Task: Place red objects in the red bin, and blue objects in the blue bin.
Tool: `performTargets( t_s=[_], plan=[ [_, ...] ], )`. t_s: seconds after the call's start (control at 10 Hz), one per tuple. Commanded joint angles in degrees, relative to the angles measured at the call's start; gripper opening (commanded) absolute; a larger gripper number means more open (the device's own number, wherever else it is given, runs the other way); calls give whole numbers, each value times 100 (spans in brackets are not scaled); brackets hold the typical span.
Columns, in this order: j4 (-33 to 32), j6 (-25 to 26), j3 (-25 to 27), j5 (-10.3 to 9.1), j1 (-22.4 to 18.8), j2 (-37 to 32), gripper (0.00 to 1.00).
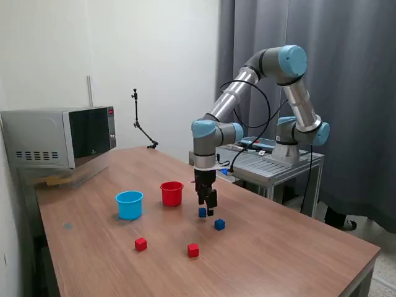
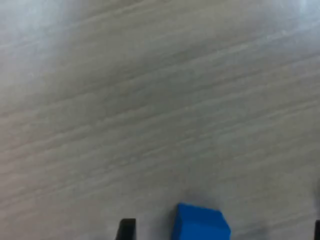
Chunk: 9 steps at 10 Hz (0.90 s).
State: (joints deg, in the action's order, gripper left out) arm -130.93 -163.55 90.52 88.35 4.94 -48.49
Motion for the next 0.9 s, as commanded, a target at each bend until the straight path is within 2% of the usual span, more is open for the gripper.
performTargets(
  t_s=[0.0,0.8],
  plan=[
    [-38,-1,-52,7,7,6,100],
    [-47,16,-87,7,-2,199,100]
  ],
)
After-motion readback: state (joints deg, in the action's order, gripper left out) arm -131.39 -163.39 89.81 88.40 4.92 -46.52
